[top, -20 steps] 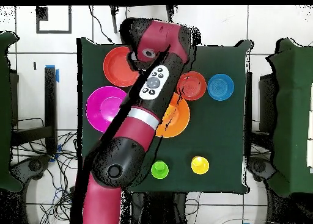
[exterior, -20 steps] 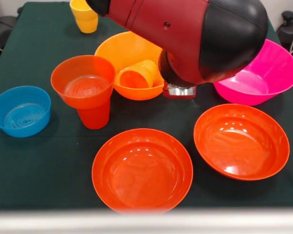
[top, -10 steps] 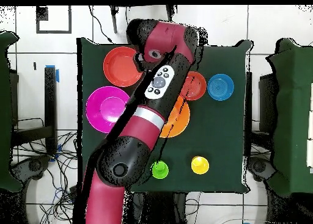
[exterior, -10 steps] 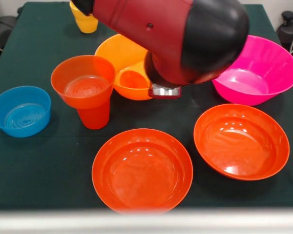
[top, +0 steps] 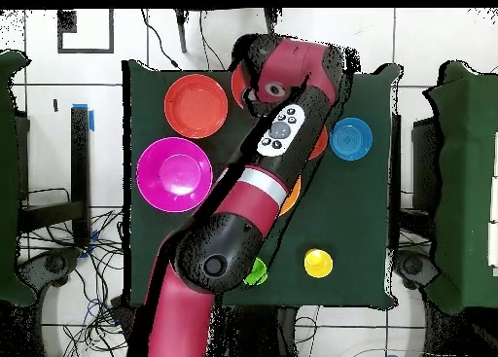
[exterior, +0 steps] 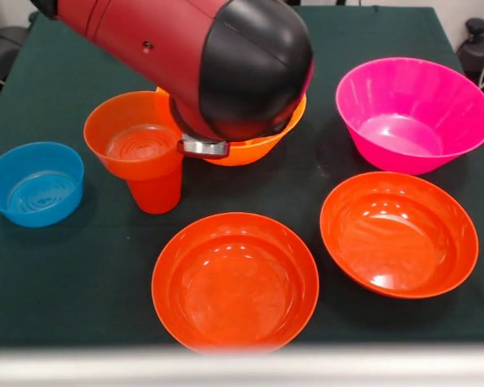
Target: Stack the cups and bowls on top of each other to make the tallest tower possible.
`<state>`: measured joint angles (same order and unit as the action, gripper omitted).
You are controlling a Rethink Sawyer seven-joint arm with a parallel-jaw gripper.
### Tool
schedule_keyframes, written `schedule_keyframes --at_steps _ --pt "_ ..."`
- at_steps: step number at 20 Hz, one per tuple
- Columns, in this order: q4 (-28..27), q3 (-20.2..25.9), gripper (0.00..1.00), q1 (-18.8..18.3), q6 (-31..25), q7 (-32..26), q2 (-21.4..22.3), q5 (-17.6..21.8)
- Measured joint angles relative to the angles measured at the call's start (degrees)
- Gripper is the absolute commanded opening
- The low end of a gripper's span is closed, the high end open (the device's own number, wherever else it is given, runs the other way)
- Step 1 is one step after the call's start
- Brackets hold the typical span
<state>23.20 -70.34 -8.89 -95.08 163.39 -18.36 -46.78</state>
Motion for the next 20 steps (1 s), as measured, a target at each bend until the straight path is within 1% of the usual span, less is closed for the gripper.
schedule_keyframes --at_steps 3,12,17,19,20 --pt "0.07 0.13 1.00 0.12 0.01 0.00 -0.12 0.52" --pt "1.72 2.56 1.00 2.49 1.64 0.00 0.38 0.52" --pt "1.74 3.46 1.00 2.76 1.77 0.00 0.77 0.55" --pt "1.74 3.34 1.00 2.77 1.82 0.00 0.98 1.29" --pt "1.91 2.72 1.00 2.99 2.39 0.00 1.38 3.97"
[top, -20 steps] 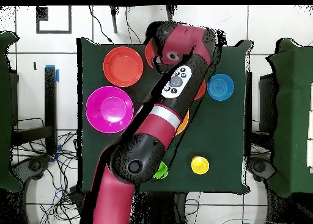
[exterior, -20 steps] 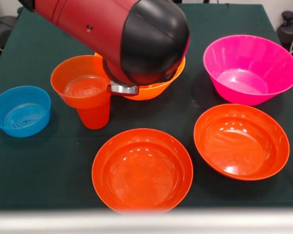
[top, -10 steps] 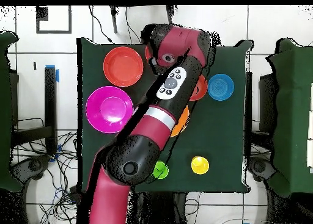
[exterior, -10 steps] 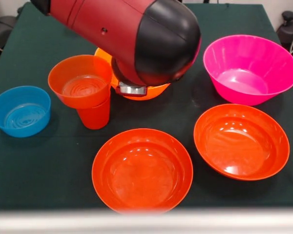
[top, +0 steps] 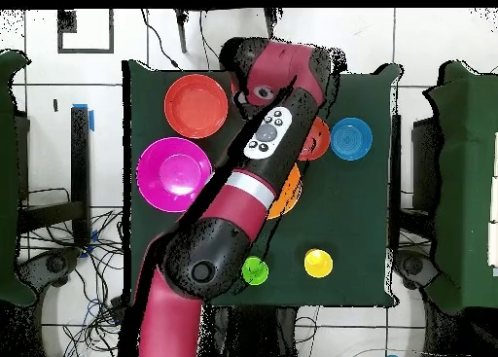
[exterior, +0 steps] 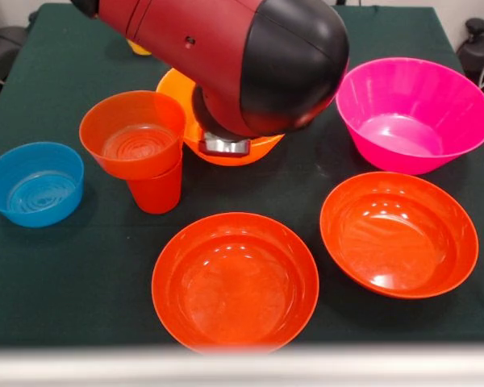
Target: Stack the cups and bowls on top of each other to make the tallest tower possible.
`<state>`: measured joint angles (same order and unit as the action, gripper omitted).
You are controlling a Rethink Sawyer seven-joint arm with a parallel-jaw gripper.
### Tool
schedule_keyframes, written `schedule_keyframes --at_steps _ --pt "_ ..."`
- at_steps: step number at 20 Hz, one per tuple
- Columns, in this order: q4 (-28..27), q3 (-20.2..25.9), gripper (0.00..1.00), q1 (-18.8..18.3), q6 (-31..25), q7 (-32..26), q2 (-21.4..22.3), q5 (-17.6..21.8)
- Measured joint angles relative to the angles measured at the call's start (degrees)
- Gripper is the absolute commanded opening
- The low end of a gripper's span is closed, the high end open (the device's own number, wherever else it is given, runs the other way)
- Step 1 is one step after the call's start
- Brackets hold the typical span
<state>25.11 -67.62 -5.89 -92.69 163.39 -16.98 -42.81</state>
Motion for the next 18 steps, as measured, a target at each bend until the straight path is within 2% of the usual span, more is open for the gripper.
schedule_keyframes --at_steps 1,2,3,5,6,7,9,10,11,13,15,16,18 --pt "0.29 -0.25 1.00 0.24 0.76 0.00 0.25 1.68" --pt "2.86 -0.64 1.00 1.92 6.46 0.00 1.41 9.55" --pt "3.92 -0.64 1.00 2.57 9.08 0.00 1.78 12.33" --pt "7.66 -0.62 1.00 4.50 18.92 0.00 2.83 20.41" --pt "8.08 -0.59 1.00 4.68 20.17 0.00 2.95 21.28" --pt "10.18 -0.49 1.00 5.49 26.11 0.00 3.48 25.09" --pt "12.81 -0.15 1.00 6.13 33.79 -0.05 4.25 29.16" --pt "15.62 0.99 1.00 5.73 41.61 -0.21 5.73 31.90" --pt "15.83 1.26 1.00 5.36 41.99 -0.25 6.08 31.96" --pt "15.34 2.12 1.00 3.50 39.21 -0.32 7.05 31.06" --pt "14.31 2.57 1.00 1.86 34.49 -0.32 7.55 29.80" --pt "13.50 2.84 1.00 0.87 31.03 -0.32 7.77 29.27" --pt "10.47 3.94 1.00 -2.66 17.09 -0.32 8.18 26.56"
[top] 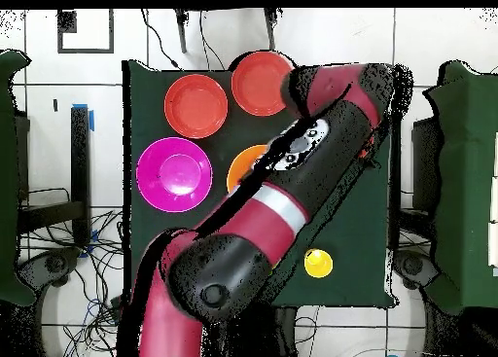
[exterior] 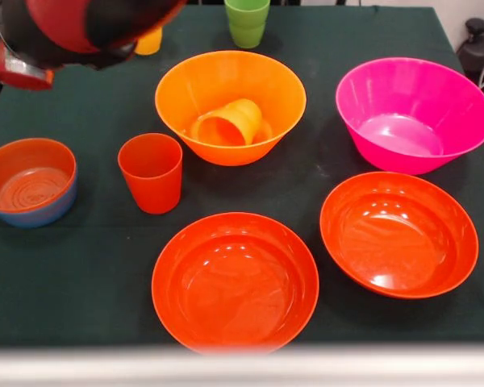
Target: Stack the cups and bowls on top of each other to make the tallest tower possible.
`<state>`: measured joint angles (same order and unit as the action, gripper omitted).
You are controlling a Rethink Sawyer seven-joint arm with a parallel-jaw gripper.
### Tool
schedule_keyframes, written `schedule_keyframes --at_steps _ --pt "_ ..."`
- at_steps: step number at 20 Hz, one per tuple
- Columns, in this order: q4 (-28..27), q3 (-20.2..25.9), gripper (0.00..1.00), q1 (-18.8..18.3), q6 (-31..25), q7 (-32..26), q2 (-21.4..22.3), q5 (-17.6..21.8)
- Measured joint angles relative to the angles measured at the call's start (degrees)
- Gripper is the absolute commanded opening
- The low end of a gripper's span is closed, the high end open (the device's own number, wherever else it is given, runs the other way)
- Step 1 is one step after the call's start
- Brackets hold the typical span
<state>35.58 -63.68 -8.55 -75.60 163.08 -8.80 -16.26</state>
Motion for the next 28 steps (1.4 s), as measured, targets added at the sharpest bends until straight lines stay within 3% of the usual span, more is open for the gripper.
schedule_keyframes --at_steps 5,8,10,19,24,28 --pt "-4.57 2.09 1.00 -4.77 -20.48 0.00 0.12 -4.35" --pt "-7.26 3.35 1.00 -6.92 -28.94 0.00 0.14 -6.22" --pt "-8.58 4.08 1.00 -7.66 -30.97 0.00 0.17 -6.85" --pt "-11.26 9.42 1.00 -8.76 -28.11 -1.58 0.56 -7.02" --pt "-10.15 12.75 1.00 -8.78 -23.02 -4.90 0.88 -6.77" --pt "-6.04 15.54 1.00 -7.96 -17.44 -7.66 2.12 -5.37"
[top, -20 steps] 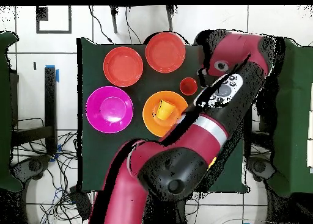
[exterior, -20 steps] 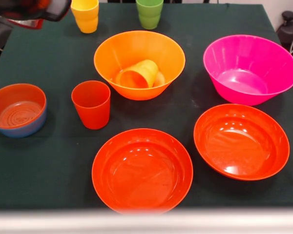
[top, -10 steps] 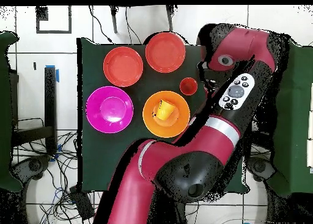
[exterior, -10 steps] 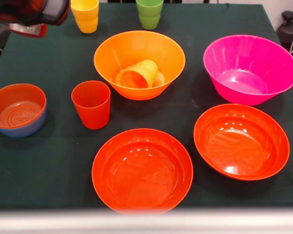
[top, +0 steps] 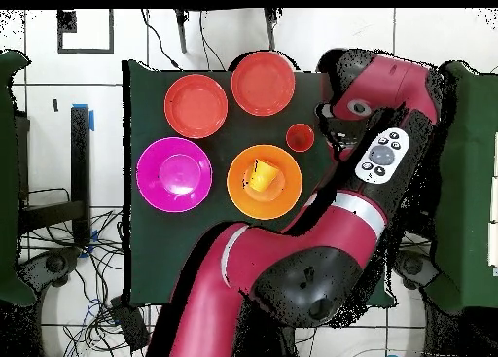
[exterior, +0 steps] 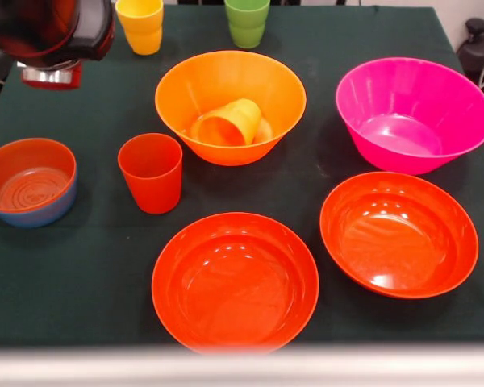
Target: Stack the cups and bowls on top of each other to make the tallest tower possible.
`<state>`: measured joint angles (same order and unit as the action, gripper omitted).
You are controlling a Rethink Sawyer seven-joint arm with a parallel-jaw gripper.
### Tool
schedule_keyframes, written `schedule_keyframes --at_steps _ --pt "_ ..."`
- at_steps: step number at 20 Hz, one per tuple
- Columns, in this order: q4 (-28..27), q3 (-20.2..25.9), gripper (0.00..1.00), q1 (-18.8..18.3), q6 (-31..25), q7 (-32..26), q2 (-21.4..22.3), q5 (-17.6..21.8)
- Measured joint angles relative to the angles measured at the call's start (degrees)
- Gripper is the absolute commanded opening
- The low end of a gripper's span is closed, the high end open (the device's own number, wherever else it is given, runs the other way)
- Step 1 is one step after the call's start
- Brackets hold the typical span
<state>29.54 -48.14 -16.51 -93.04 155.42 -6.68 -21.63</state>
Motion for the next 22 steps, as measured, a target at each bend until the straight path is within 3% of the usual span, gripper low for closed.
schedule_keyframes --at_steps 9,22 --pt "11.43 4.23 1.00 2.98 8.84 -1.73 4.01 2.59" --pt "14.72 8.59 1.00 2.18 11.96 -1.73 5.40 3.06"
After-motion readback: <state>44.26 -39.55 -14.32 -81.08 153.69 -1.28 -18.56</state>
